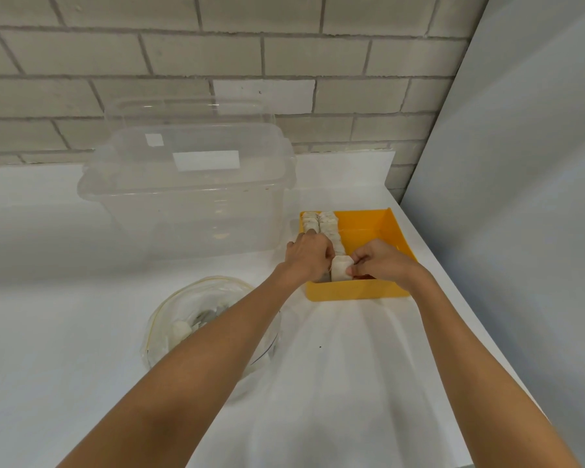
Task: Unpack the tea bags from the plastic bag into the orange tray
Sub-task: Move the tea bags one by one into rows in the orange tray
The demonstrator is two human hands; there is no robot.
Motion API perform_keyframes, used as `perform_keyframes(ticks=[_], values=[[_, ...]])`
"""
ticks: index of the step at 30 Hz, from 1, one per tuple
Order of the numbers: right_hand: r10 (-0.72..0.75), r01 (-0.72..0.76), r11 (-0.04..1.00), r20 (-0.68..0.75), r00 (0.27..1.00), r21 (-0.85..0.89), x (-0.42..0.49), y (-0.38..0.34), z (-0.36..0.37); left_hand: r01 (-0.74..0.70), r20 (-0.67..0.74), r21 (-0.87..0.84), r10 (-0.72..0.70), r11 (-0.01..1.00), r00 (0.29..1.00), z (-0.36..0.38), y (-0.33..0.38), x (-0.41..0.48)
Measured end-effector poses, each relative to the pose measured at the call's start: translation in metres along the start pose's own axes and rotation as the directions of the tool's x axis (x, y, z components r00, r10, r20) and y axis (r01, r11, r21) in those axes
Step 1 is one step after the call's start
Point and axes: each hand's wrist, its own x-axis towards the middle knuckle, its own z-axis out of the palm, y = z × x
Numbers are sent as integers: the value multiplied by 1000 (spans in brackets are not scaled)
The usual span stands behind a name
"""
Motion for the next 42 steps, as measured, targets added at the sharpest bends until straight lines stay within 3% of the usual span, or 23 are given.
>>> perform_keyframes(ticks=[8, 20, 24, 29, 34, 42], values=[[37, -43, 991, -50, 998, -127, 2, -5, 9, -10, 6, -71, 10, 997, 1000, 1, -3, 1], [52, -67, 993, -146, 988, -99, -5, -1, 8, -79, -85, -298, 56, 951, 995, -15, -16, -11], [-8, -15, 992, -172, 985, -126, -13, -13, -1, -123, -116, -348, 87, 929, 989, -30, -19, -26], [-197, 166, 972, -187, 962, -165, -29, -51, -2, -188, -147, -393, 141, 900, 979, -57, -21, -56], [-303, 291, 950, -115, 946, -114, -46, -88, 30, -142, -162, -480, 71, 865, 984, -80, -46, -102], [-387, 411, 901, 174, 906, -135, -58, -121, 110, 128, -146, -488, -226, 863, 963, -73, -107, -165]])
